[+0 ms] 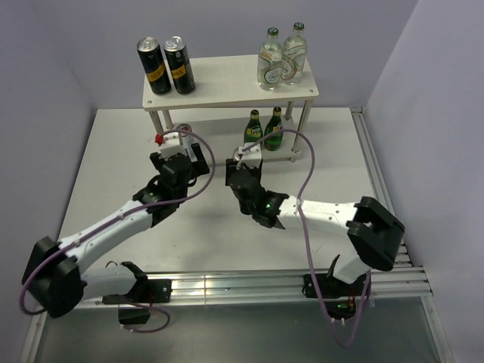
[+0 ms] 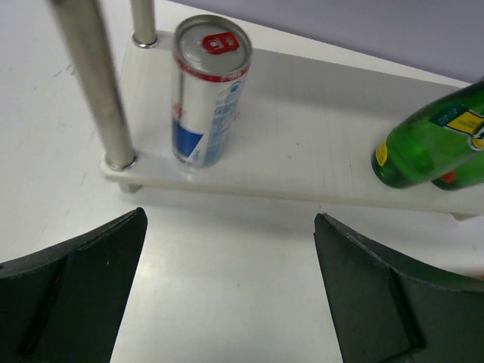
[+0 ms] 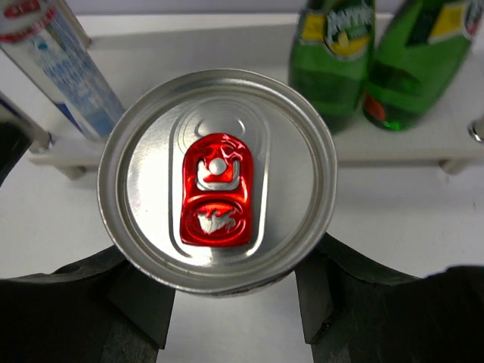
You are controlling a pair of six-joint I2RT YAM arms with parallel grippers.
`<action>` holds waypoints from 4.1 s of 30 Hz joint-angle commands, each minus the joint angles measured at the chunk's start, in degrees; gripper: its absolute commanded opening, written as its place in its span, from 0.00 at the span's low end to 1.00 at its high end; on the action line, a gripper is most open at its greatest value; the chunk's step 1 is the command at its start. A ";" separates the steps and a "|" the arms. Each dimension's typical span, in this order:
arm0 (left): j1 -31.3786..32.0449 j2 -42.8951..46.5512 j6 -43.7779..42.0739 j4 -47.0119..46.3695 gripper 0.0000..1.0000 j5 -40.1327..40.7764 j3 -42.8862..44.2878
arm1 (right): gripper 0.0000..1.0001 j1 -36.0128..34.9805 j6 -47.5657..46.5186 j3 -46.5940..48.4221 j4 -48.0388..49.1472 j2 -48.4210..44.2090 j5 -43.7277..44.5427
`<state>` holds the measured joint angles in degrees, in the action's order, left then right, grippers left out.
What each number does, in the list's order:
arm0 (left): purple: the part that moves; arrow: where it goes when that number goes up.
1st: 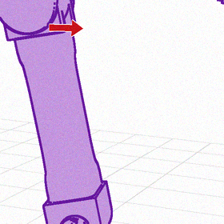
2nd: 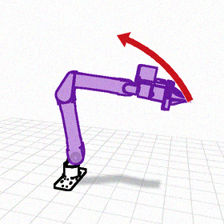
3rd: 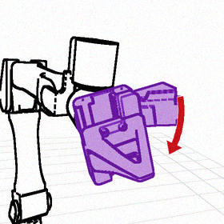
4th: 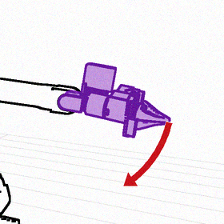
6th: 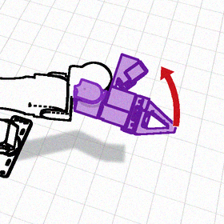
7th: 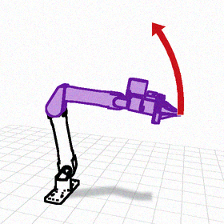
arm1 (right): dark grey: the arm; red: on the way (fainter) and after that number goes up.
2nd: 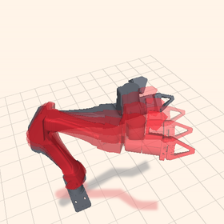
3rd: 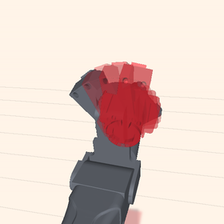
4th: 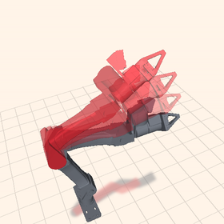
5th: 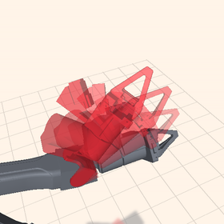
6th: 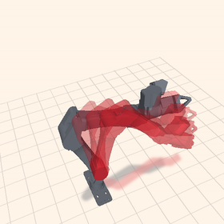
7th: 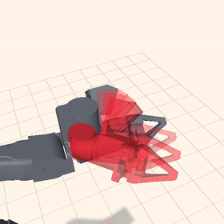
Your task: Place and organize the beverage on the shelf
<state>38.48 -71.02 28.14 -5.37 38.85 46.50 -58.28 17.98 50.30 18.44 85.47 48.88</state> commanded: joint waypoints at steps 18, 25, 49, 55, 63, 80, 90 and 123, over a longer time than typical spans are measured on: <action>3.36 30.86 8.86 24.35 0.99 8.87 -2.38 | 0.00 5.90 -7.34 40.13 0.12 32.55 -8.02; 3.44 30.59 9.30 24.62 0.99 8.53 -1.94 | 0.00 7.21 -7.43 44.35 0.81 36.78 -7.75; 4.41 31.91 8.60 24.00 0.99 9.40 -2.56 | 0.64 7.83 -7.08 47.35 2.13 41.97 -4.67; 4.67 31.74 8.77 24.09 0.99 9.75 -2.73 | 0.76 7.75 -6.82 46.11 2.04 40.92 -4.67; 4.76 30.77 9.12 24.61 0.99 10.28 -2.38 | 0.94 7.39 -5.41 41.73 2.56 38.11 -5.81; 4.76 27.09 10.09 25.93 0.99 11.25 -1.42 | 1.00 3.97 -1.37 21.17 7.67 22.05 -7.05; 5.73 18.73 5.52 29.35 0.99 0.26 8.68 | 1.00 -11.41 1.70 1.83 -14.63 -13.54 13.88; -9.39 24.44 -10.30 26.02 0.99 -16.17 15.20 | 1.00 -11.68 -1.72 5.16 -44.01 -53.57 7.72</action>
<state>29.43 -47.90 19.03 24.16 24.18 62.04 -69.97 17.47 56.16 -26.61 31.73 56.31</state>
